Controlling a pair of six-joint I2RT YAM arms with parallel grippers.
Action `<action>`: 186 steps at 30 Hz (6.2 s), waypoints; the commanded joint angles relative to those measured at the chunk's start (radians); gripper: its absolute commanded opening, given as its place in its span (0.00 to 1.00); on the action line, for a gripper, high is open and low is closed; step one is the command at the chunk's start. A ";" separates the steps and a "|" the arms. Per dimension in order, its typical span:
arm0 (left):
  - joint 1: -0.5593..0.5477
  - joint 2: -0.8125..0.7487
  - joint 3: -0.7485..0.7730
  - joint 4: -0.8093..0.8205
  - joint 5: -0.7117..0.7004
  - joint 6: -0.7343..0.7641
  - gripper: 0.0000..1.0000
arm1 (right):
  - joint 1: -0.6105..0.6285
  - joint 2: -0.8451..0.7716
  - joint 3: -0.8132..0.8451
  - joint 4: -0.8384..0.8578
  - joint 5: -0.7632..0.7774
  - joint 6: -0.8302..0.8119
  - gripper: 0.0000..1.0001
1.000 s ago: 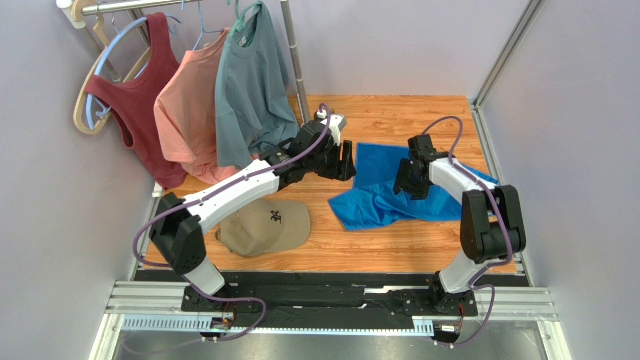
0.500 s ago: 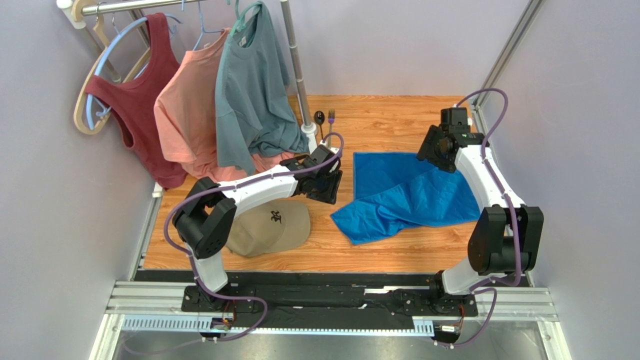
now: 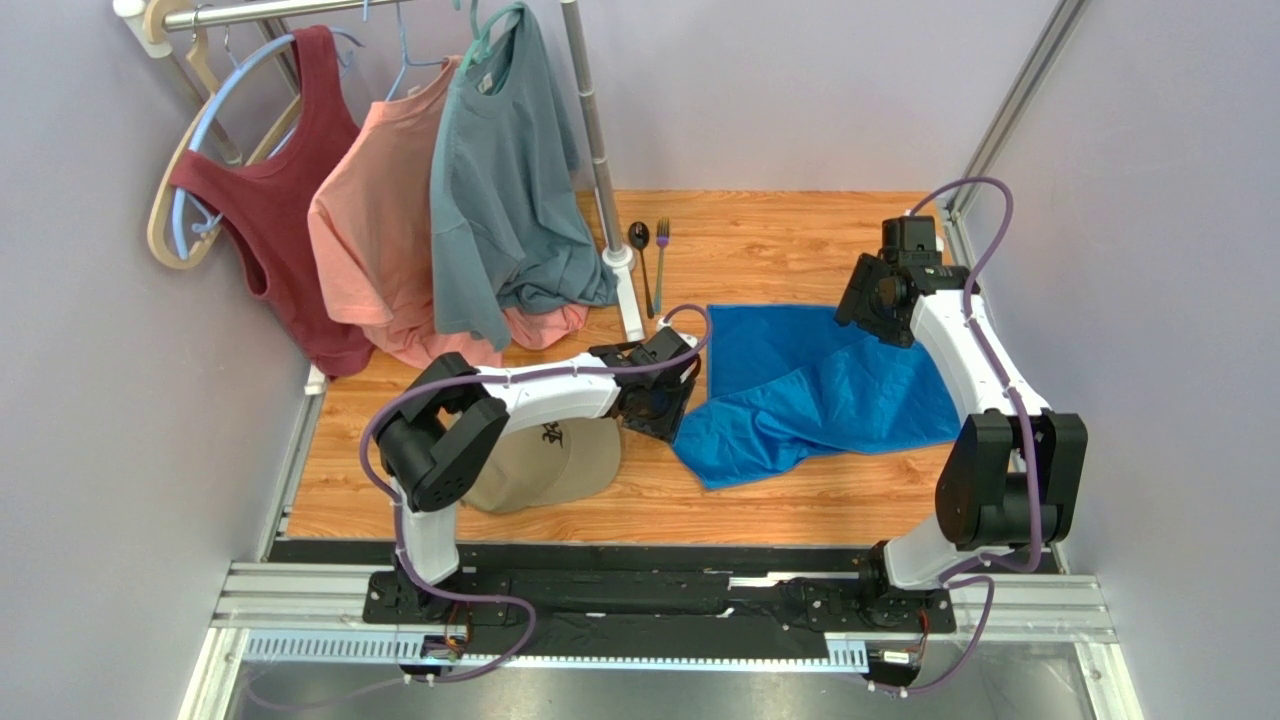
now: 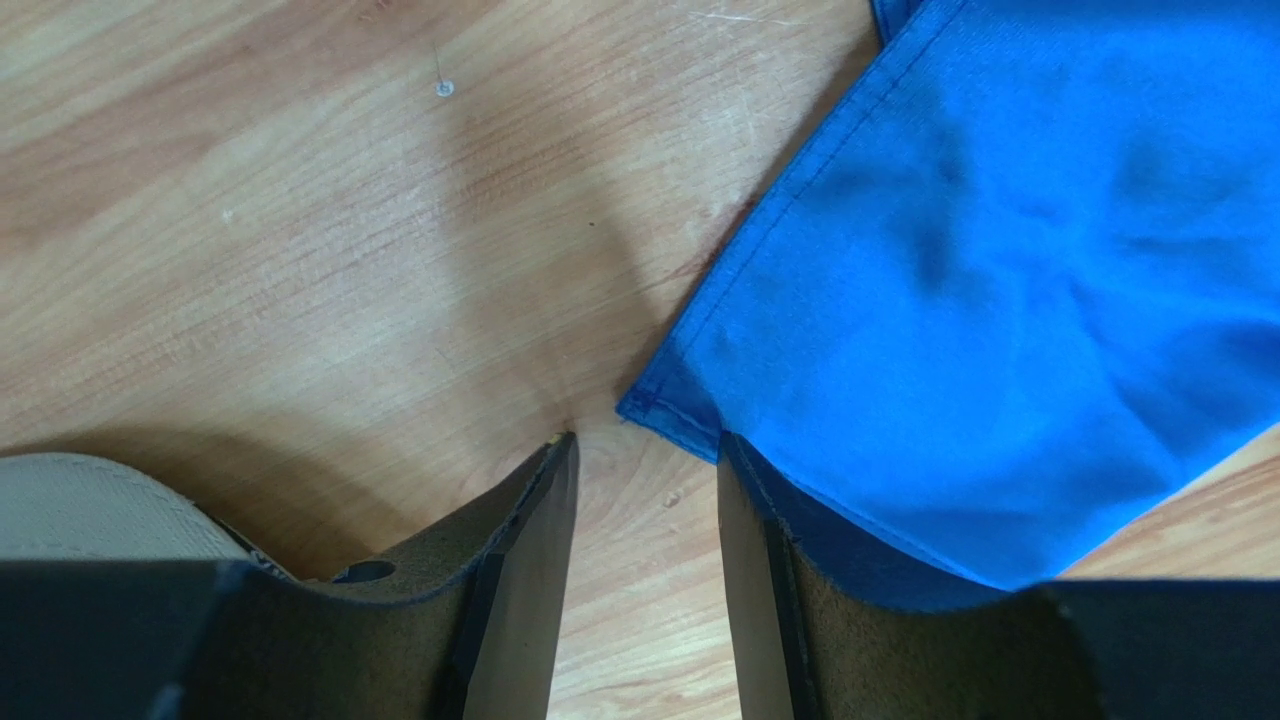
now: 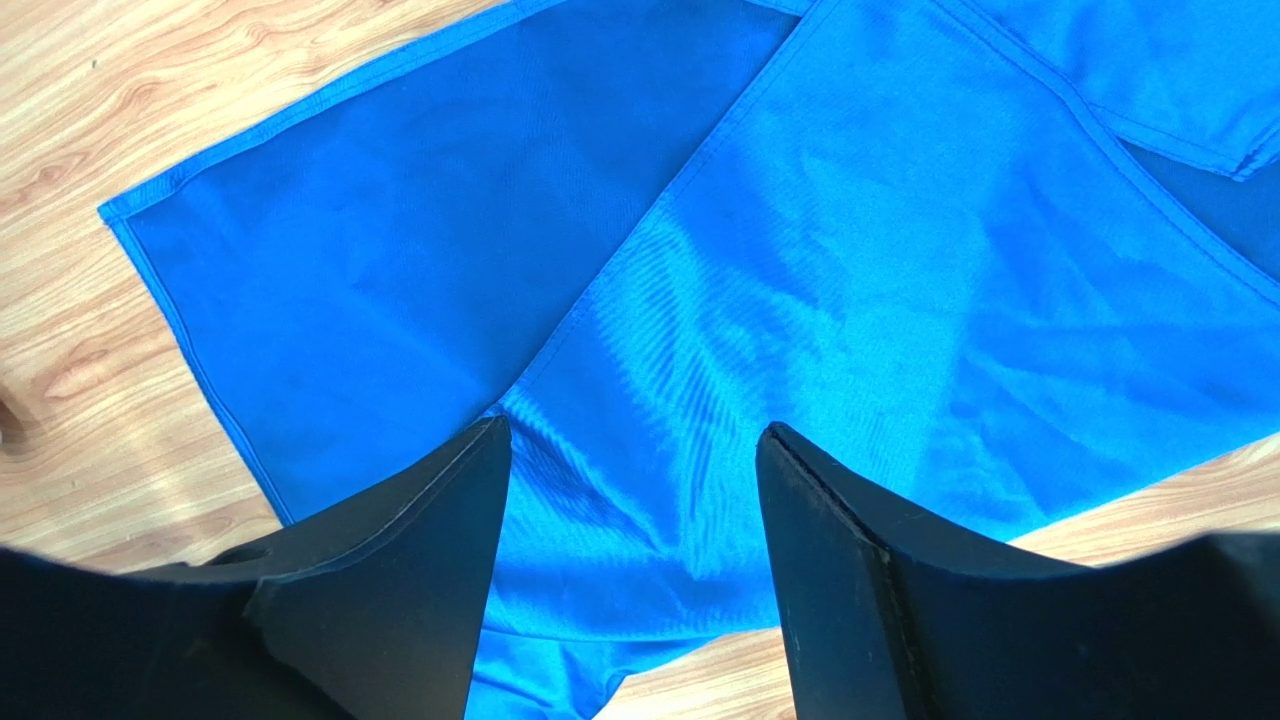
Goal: Fold the napkin into a case and place the utensils inside
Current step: Pick up the crumpled napkin from the center of the board, then flatten out the crumpled napkin at the center of the board.
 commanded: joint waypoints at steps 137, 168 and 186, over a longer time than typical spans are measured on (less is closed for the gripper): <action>-0.095 -0.592 0.821 -0.146 0.064 0.509 0.00 | -0.110 -0.818 0.687 -0.223 0.124 -0.027 0.00; 0.276 0.555 1.077 0.533 -0.001 0.569 0.00 | -0.218 0.357 0.316 0.671 0.152 -0.196 0.00; 0.290 0.490 0.913 0.553 -0.050 0.542 0.00 | -0.261 0.363 0.261 0.619 0.027 -0.128 0.00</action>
